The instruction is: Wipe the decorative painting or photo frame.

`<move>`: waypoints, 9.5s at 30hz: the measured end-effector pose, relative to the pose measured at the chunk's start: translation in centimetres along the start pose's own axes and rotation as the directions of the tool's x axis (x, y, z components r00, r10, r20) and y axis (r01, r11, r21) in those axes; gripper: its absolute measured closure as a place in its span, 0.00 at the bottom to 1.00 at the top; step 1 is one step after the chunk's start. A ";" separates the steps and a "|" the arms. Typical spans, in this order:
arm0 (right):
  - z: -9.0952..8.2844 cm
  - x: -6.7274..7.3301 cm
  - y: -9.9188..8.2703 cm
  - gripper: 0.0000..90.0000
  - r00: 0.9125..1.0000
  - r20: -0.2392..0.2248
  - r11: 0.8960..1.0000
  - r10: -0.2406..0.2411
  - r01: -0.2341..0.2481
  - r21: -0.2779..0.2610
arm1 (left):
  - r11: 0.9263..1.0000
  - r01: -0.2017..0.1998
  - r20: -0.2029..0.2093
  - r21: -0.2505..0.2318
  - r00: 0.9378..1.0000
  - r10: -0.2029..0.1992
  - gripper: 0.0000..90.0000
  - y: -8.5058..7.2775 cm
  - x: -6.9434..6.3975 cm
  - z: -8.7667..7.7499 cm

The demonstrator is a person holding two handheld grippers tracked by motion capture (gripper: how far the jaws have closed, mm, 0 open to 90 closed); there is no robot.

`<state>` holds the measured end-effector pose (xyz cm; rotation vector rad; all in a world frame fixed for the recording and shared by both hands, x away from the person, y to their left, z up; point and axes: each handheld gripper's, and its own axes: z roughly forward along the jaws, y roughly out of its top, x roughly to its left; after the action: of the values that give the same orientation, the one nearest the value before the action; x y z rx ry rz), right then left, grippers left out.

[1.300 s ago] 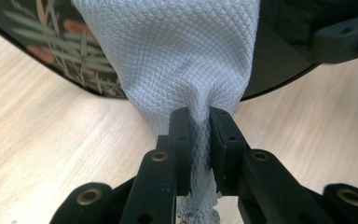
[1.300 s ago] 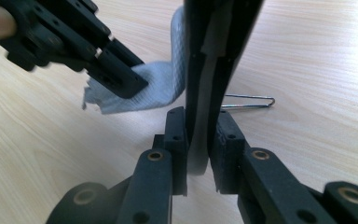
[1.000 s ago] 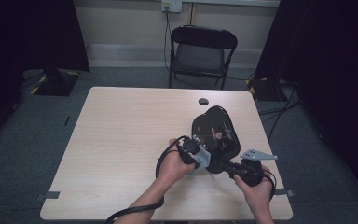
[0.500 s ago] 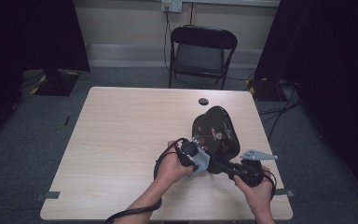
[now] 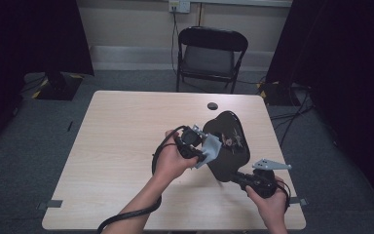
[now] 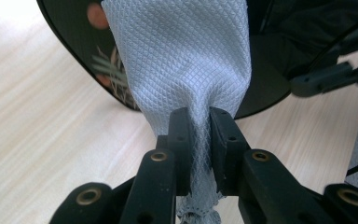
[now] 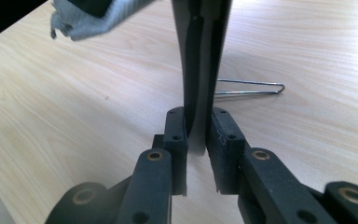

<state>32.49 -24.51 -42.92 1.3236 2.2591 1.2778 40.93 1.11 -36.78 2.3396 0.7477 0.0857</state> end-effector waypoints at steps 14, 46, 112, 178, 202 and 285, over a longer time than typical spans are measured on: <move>0.5 0.3 0.3 0.87 1.000 0.013 1.000 0.005 -0.005 -0.001 | 0.999 -0.010 0.018 0.039 1.000 0.010 0.89 0.2 -0.3 2.2; 0.7 0.5 0.4 0.83 1.000 0.005 1.000 -0.014 0.014 0.001 | 0.998 0.009 0.034 0.061 0.999 -0.011 0.89 -0.7 -0.4 1.3; 0.5 0.4 0.4 0.87 1.000 0.012 1.000 -0.016 0.016 0.009 | 0.991 0.002 0.053 0.130 0.999 -0.009 0.89 -2.8 -1.5 5.8; 0.5 0.2 0.3 0.88 1.000 0.006 0.999 -0.027 0.027 0.019 | 0.996 -0.093 0.058 0.010 0.994 0.092 0.89 2.7 -3.9 -0.5; 0.5 0.2 0.3 0.87 1.000 0.004 1.000 -0.025 0.025 0.018 | 0.992 -0.034 0.052 0.124 0.998 0.028 0.89 -2.2 -2.4 5.5; -0.2 -0.5 -0.4 0.89 0.998 -0.018 0.997 -0.061 0.062 0.041 | 0.996 -0.077 0.082 0.042 0.994 0.073 0.89 0.0 -4.0 2.1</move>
<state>32.41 -25.13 -43.24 1.2511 2.3310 1.2331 38.17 -2.24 -37.82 2.3988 0.6282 0.0070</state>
